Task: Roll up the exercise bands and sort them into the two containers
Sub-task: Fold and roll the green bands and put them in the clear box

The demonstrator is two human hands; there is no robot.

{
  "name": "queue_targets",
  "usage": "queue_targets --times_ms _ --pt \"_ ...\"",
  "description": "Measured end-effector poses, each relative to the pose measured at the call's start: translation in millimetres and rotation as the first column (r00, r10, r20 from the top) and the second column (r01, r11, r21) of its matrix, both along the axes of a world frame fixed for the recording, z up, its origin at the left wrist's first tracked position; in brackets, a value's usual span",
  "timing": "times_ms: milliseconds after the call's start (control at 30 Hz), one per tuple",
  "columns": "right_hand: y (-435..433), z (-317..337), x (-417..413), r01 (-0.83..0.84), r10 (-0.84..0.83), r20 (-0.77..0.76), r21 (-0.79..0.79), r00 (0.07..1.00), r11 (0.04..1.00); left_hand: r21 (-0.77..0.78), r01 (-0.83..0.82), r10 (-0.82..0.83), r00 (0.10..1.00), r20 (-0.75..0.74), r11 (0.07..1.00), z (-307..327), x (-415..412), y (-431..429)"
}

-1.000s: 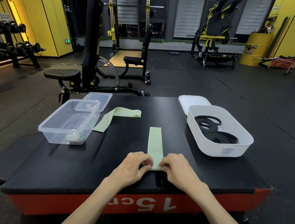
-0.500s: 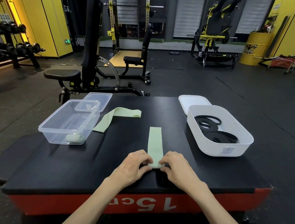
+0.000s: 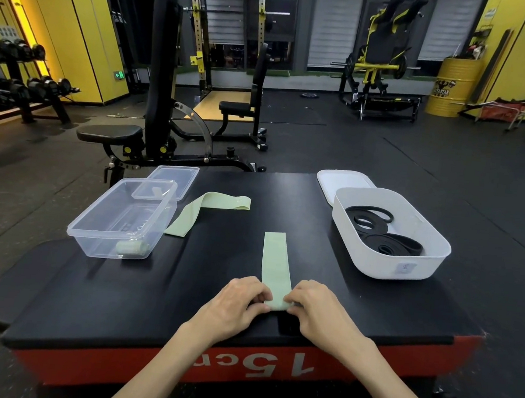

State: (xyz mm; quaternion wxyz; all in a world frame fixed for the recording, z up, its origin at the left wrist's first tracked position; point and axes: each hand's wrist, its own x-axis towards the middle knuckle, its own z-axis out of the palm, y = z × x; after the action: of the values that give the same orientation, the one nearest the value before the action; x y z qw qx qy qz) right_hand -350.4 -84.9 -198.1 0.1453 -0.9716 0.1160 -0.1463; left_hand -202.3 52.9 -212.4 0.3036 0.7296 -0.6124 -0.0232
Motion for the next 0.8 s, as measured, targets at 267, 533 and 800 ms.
queue_targets --times_ms 267,533,800 --pt "-2.0 3.4 3.2 -0.006 0.006 0.009 0.016 1.0 1.0 0.007 -0.068 0.068 0.997 -0.038 0.998 1.5 -0.9 -3.1" --pt "-0.9 6.4 5.4 0.041 -0.041 0.013 0.055 0.999 0.998 0.023 -0.111 0.112 0.99 -0.082 0.994 4.8 -0.8 -5.6" --pt "-4.6 7.1 7.2 0.055 -0.055 0.006 0.062 0.998 0.997 -0.033 -0.084 0.082 0.994 -0.074 0.996 2.9 -2.8 -6.7"
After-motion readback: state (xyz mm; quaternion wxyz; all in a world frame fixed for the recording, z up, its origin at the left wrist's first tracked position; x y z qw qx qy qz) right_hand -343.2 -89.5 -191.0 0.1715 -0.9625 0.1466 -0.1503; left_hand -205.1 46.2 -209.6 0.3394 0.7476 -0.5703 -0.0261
